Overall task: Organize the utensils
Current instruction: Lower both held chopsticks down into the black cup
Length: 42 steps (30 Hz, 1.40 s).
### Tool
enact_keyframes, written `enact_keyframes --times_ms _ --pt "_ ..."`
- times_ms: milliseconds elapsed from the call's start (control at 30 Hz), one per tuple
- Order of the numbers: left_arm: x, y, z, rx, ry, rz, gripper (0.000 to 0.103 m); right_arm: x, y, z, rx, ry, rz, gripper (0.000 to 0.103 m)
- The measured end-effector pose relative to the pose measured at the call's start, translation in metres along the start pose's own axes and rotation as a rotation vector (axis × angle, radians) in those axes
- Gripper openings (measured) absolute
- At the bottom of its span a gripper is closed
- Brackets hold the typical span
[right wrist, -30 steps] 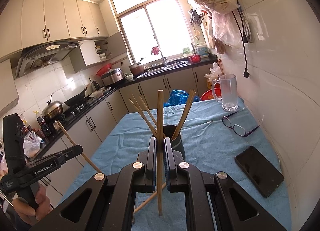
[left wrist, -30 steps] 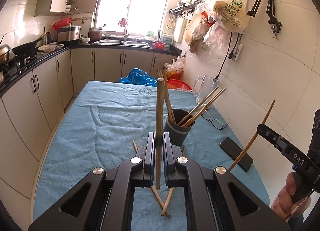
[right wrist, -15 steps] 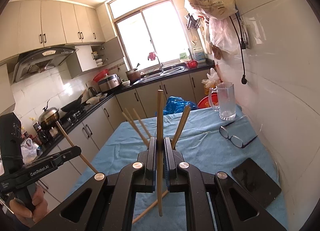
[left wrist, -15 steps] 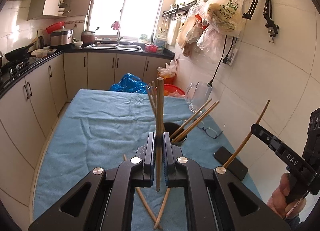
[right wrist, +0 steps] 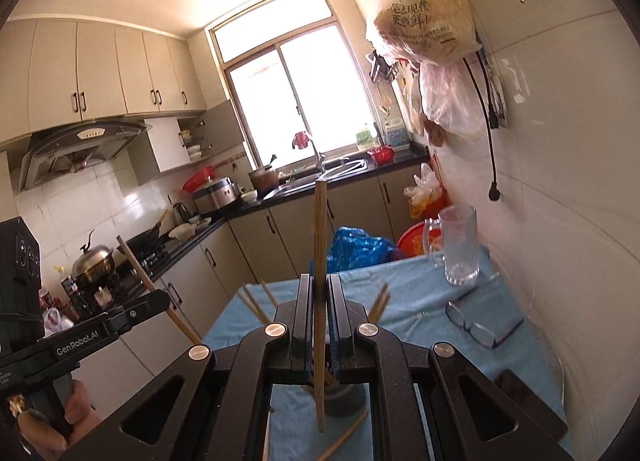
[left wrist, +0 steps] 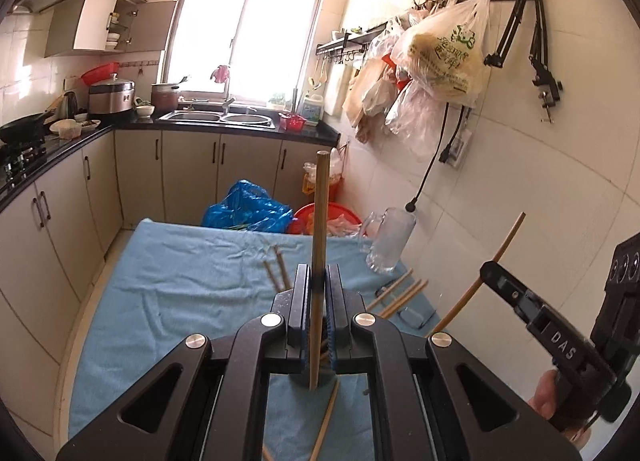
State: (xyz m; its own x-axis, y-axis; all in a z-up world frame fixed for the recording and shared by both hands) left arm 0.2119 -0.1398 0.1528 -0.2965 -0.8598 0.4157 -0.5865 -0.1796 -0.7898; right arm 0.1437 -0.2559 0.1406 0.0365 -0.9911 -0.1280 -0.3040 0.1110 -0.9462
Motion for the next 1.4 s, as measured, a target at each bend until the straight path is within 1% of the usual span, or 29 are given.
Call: enact_keyframes --times_ms 233,333,433,500,567,600,667,700,733,767,800,833,933,1067,1233,1333,1367,1400 --pt "0.009 -0.020 0.029 0.010 0.015 -0.019 0.006 0.001 -0.022 0.024 0.029 0.034 -0.013 0.007" --pt "0.007 -0.023 0.044 -0.010 0.011 -0.031 0.006 0.002 -0.024 0.038 0.023 0.041 -0.013 0.007" --pt "-0.001 -0.021 0.053 -0.027 -0.005 -0.024 0.006 0.006 -0.022 0.049 0.006 0.041 -0.008 0.007" --pt "-0.011 -0.017 0.057 -0.039 -0.014 -0.033 0.007 0.009 -0.020 0.054 -0.003 0.041 -0.005 0.007" --pt "-0.024 -0.012 0.062 -0.068 -0.020 -0.051 0.007 0.011 -0.018 0.056 -0.009 0.036 -0.003 0.007" --pt "-0.031 -0.008 0.065 -0.085 -0.017 -0.060 0.009 0.011 -0.016 0.058 -0.012 0.035 -0.006 0.007" --pt "-0.043 0.002 0.073 -0.128 -0.013 -0.071 0.017 0.012 -0.015 0.059 -0.015 0.030 -0.005 0.007" --pt "-0.050 0.008 0.076 -0.147 -0.009 -0.072 0.023 0.013 -0.014 0.059 -0.015 0.025 -0.005 0.007" --pt "-0.054 0.014 0.080 -0.165 -0.006 -0.071 0.028 0.012 -0.014 0.059 -0.014 0.023 -0.006 0.007" --pt "-0.060 0.020 0.086 -0.189 -0.005 -0.074 0.029 0.012 -0.014 0.058 -0.012 0.021 -0.007 0.007" --pt "-0.062 0.024 0.091 -0.210 0.002 -0.082 0.032 0.012 -0.013 0.058 -0.010 0.018 -0.008 0.007" --pt "-0.066 0.031 0.101 -0.257 0.023 -0.103 0.035 0.012 -0.013 0.059 -0.011 0.013 -0.007 0.007" --pt "-0.071 0.045 0.117 -0.329 0.052 -0.134 0.035 0.013 -0.010 0.061 -0.016 0.006 -0.001 0.007" --pt "-0.071 0.063 0.136 -0.398 0.065 -0.126 0.035 0.016 -0.010 0.060 -0.013 0.005 0.001 0.008" --pt "-0.061 0.070 0.147 -0.410 0.060 -0.085 0.035 0.019 -0.011 0.061 -0.017 -0.005 0.001 0.008" --pt "-0.057 0.072 0.155 -0.410 0.038 -0.058 0.034 0.019 -0.011 0.062 -0.016 -0.004 0.000 0.008" --pt "-0.056 0.073 0.158 -0.407 0.031 -0.052 0.032 0.020 -0.011 0.063 -0.016 -0.006 0.002 0.008" --pt "-0.055 0.073 0.159 -0.403 0.021 -0.045 0.025 0.019 -0.011 0.062 -0.015 -0.006 0.003 0.008"
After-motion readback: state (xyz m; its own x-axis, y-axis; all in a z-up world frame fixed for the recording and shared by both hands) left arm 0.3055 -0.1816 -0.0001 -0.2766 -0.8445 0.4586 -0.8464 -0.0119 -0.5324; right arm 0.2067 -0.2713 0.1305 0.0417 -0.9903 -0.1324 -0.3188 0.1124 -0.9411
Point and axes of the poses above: each gripper's, at about its wrist camera, not at the fingertips, and z roughly the way its jaws point, x to its right, y to its underside, the point moved 6 cm from there along z, roughly the way its jaws point, and after that the axes turned 13 degrees about -z, right-handed, at the moved point
